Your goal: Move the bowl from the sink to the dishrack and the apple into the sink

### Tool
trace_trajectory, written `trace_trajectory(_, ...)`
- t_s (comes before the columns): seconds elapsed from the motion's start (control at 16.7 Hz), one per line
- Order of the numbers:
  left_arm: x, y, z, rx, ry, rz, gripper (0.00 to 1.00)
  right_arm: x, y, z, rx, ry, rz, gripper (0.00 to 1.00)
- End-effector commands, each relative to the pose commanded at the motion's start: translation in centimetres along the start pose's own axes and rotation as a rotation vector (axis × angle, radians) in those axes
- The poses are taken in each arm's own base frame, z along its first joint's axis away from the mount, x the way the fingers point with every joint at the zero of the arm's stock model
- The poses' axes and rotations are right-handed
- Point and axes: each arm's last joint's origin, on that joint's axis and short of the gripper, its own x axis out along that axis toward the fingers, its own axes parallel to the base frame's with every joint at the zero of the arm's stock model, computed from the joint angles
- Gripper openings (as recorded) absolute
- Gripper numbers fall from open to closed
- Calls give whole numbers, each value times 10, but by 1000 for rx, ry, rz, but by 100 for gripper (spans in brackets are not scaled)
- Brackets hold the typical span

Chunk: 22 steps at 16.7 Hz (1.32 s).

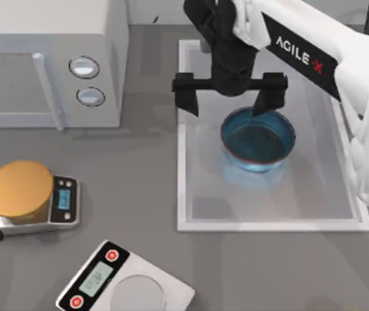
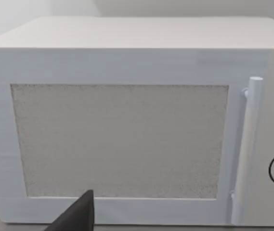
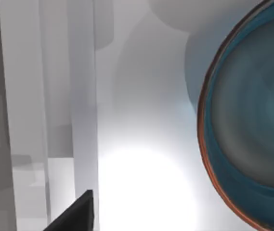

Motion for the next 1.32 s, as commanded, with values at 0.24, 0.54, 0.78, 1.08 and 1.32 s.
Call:
trace_trajectory(0.24,0,0,0,0,0,0,100,16,0,2,1,0,0,100)
trace_trajectory(0.54,0,0,0,0,0,0,100,79,1,1,0,0,0,100)
trace_trajectory(0.78,0,0,0,0,0,0,100,100,0,0,0,0,0,100)
trace_trajectory(1.08,0,0,0,0,0,0,100,100,0,0,0,0,0,77)
trace_trajectory(1.32,0,0,0,0,0,0,100,100,0,0,0,0,0,47)
